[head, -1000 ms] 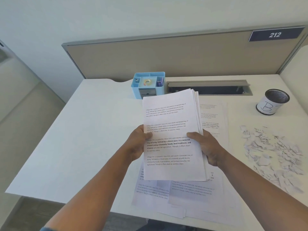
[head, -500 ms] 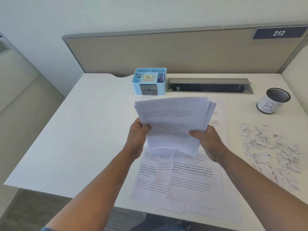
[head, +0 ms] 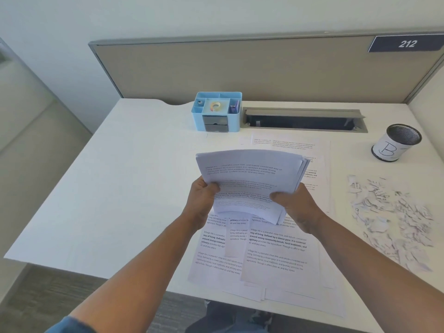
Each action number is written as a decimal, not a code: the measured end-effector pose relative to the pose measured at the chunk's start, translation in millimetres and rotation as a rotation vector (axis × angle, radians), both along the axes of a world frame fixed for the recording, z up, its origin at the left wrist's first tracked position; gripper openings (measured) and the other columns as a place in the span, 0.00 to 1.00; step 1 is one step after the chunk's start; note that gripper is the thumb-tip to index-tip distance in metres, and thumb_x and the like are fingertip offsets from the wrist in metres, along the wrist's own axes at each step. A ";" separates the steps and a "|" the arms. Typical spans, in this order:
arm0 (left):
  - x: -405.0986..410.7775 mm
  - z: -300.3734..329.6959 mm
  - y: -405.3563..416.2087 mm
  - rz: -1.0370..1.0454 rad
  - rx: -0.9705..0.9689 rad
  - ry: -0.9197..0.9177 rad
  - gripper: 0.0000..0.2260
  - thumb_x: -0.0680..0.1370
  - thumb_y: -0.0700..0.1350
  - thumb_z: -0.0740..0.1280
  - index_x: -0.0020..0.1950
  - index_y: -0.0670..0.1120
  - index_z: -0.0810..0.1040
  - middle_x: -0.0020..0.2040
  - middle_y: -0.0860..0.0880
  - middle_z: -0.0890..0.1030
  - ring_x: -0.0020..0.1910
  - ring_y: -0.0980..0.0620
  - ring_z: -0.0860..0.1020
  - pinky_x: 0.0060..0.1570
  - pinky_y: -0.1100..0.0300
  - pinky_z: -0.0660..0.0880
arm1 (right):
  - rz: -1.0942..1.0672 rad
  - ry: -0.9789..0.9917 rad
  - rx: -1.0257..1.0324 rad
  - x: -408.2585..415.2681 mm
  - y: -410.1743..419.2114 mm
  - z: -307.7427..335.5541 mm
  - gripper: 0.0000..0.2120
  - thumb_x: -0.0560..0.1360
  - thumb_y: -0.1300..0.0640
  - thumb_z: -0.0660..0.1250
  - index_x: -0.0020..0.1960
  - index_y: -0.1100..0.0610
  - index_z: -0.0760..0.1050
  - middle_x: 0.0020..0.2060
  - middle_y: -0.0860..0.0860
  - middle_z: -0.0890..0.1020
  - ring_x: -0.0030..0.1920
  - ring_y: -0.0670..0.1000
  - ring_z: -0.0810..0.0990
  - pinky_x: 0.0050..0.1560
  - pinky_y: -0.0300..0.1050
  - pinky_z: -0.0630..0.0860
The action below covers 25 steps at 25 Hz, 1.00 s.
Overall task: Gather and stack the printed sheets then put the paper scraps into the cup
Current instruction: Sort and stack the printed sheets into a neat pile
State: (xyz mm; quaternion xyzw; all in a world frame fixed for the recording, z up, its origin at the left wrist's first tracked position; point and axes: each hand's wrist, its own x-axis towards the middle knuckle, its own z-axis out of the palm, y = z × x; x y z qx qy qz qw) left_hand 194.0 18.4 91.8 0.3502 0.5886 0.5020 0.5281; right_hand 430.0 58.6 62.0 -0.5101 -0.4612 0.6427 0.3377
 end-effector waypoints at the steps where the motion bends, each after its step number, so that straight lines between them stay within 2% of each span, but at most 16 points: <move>1: 0.6 -2.1 -1.0 0.002 -0.003 -0.004 0.20 0.77 0.26 0.54 0.52 0.43 0.82 0.44 0.52 0.86 0.41 0.57 0.83 0.38 0.65 0.78 | 0.005 0.007 -0.002 0.7 0.4 -1.1 0.24 0.69 0.57 0.76 0.64 0.57 0.78 0.55 0.51 0.87 0.58 0.54 0.85 0.66 0.60 0.78; 5: -0.3 -5.5 -0.1 0.033 -0.003 -0.009 0.19 0.77 0.26 0.55 0.52 0.42 0.83 0.45 0.50 0.86 0.42 0.56 0.83 0.39 0.64 0.79 | 0.033 0.017 0.032 3.1 1.0 0.5 0.17 0.74 0.65 0.72 0.62 0.55 0.81 0.55 0.50 0.87 0.58 0.53 0.85 0.65 0.56 0.78; 10: 2.3 -13.7 1.3 0.008 -0.043 0.026 0.20 0.77 0.27 0.57 0.50 0.45 0.85 0.46 0.51 0.87 0.43 0.54 0.84 0.41 0.62 0.79 | 0.017 0.084 -0.027 1.6 -5.3 -11.0 0.17 0.76 0.69 0.73 0.58 0.51 0.82 0.55 0.51 0.87 0.60 0.54 0.84 0.67 0.56 0.76; 15: 0.0 -11.2 3.4 -0.002 -0.040 0.032 0.21 0.76 0.27 0.58 0.51 0.46 0.85 0.48 0.50 0.87 0.47 0.53 0.84 0.44 0.61 0.79 | 0.002 0.069 -0.031 2.9 -3.4 -9.6 0.17 0.75 0.68 0.74 0.57 0.50 0.82 0.54 0.48 0.87 0.59 0.52 0.83 0.69 0.54 0.75; 19: 4.0 -22.0 0.0 -0.004 -0.114 0.019 0.17 0.69 0.35 0.62 0.51 0.47 0.85 0.48 0.50 0.87 0.46 0.51 0.84 0.45 0.57 0.79 | 0.012 0.063 -0.056 2.7 -5.9 -16.2 0.18 0.74 0.67 0.75 0.59 0.51 0.82 0.55 0.50 0.87 0.60 0.55 0.83 0.70 0.60 0.74; 22: 4.4 -26.2 1.2 0.016 -0.100 0.005 0.17 0.73 0.30 0.61 0.51 0.46 0.85 0.47 0.50 0.88 0.45 0.52 0.85 0.45 0.58 0.79 | 0.029 0.054 -0.055 5.3 -6.7 -18.2 0.17 0.75 0.65 0.75 0.60 0.50 0.81 0.56 0.49 0.87 0.61 0.54 0.83 0.70 0.58 0.74; 25: 3.7 -32.8 -2.1 -0.004 -0.120 -0.008 0.16 0.69 0.36 0.65 0.53 0.46 0.85 0.50 0.49 0.88 0.49 0.50 0.85 0.47 0.57 0.79 | 0.058 0.045 -0.048 6.3 -8.8 -19.7 0.18 0.75 0.63 0.75 0.63 0.51 0.81 0.57 0.49 0.86 0.62 0.54 0.82 0.70 0.59 0.74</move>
